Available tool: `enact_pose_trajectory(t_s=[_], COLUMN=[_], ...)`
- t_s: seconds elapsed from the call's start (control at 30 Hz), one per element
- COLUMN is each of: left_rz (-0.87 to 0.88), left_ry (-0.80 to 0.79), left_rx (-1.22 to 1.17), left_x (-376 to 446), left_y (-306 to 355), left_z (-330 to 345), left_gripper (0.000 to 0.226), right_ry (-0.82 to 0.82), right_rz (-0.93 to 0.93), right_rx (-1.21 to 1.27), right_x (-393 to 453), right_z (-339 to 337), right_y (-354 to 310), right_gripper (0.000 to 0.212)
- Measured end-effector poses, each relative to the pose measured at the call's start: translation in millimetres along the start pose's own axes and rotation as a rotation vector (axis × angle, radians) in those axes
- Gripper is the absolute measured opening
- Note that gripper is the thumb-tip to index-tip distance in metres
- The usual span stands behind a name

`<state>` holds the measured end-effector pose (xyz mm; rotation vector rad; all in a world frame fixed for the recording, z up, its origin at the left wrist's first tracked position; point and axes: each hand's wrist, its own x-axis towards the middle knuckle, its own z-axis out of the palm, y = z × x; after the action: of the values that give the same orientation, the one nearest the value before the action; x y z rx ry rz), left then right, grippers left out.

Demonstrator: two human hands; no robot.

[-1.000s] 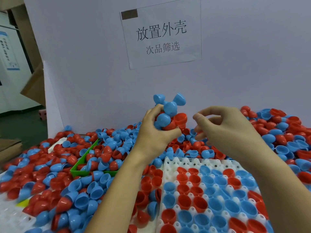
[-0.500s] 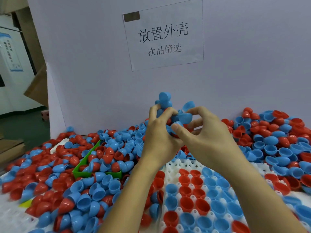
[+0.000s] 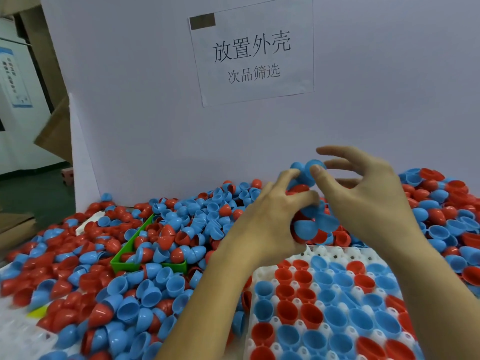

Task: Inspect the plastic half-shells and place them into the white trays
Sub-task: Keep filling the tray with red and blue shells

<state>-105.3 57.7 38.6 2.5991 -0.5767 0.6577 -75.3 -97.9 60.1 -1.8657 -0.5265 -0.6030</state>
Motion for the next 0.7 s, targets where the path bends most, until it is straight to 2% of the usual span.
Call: enact_pose_trajectory(t_s=[0.17,0.7], left_rz=[0.026,0.053], left_ry=[-0.050,0.075], left_rx=[-0.031,-0.145], left_x=[0.0,2.3], left_y=[7.0,5.5], left_z=[3.7,6.3], left_gripper=[0.062,0.056], right_ry=[0.073,0.132], right_rz=[0.046,0.211], right_rx=[0.002,0.269], right_x=[3.6,3.7], right_z=[-10.1,-9.7], right_y=[8.2,10.0], right_gripper=[0.013,0.008])
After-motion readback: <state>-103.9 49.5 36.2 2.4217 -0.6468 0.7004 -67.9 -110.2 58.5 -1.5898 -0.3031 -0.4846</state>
